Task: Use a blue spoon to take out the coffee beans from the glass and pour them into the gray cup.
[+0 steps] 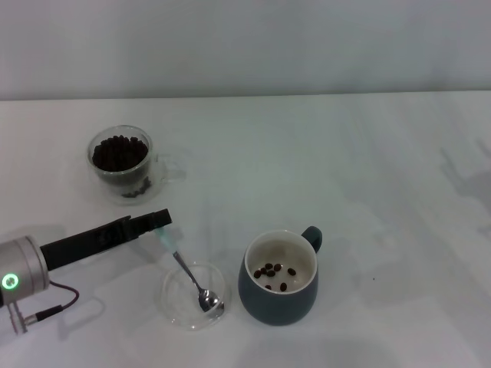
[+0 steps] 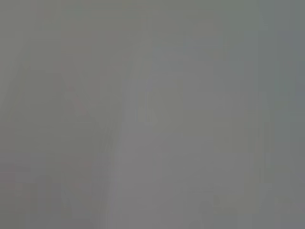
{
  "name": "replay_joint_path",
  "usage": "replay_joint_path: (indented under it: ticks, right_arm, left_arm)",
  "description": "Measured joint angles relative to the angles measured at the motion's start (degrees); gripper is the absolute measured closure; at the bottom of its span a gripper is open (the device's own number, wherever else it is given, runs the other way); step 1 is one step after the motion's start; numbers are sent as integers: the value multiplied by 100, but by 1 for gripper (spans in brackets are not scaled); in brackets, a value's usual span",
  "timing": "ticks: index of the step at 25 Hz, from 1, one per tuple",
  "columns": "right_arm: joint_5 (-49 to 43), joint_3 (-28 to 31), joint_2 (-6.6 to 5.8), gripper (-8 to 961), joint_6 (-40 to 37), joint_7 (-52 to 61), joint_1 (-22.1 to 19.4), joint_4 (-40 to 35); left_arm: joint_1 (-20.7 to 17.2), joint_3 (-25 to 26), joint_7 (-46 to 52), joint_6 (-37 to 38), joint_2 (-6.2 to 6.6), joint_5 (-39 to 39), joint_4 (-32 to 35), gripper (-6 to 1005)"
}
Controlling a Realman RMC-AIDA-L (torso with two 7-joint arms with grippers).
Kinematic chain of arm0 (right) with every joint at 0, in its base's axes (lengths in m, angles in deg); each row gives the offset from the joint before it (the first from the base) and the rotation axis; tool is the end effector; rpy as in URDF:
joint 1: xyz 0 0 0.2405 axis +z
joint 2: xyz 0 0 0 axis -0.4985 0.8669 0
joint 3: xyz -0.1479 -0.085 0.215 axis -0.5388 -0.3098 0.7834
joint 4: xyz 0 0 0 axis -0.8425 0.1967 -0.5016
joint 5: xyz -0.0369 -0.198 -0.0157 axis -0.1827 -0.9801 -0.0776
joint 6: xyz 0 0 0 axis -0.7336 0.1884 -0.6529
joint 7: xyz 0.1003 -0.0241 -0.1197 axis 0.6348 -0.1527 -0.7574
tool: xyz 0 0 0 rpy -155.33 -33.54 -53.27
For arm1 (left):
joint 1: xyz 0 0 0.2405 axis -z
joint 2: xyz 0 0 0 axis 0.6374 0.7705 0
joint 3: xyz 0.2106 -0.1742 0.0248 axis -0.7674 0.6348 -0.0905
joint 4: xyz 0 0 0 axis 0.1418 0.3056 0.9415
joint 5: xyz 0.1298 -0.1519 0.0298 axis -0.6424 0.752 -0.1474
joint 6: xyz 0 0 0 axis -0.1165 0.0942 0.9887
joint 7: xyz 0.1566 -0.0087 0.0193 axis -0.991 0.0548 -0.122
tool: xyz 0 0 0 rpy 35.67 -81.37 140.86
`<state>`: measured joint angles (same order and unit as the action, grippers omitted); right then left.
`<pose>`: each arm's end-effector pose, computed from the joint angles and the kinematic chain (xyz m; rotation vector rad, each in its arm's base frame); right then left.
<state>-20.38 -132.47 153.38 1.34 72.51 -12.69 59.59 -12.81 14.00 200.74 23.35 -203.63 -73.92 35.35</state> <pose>0.3485 0.3107 0.0560 -1.5521 0.2362 0.7899 -0.2964 0.3348 -0.0663 -2.2223 -1.6775 -0.8552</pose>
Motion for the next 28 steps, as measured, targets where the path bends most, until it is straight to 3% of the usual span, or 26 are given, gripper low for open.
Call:
replay_joint_path:
  ticks: [2,13,24,28]
  right_arm:
    - [0,0,0,226,1,-1,-5,2]
    - [1,0,-5,227,12,-12,-8,18]
    - [32,36,-9,226,-37,-12,-8,-39]
    - [44,44,-9,226,-43,-15,-8,-54]
  left_arm:
    - [-6,3,13,-31,0,0,-25,814]
    - [-213,8,-4,0,47,279,126,512]
    - [-672,466,-281,4,155,301,451,332]
    - [-1025,589,-655,21,94,349,896,333]
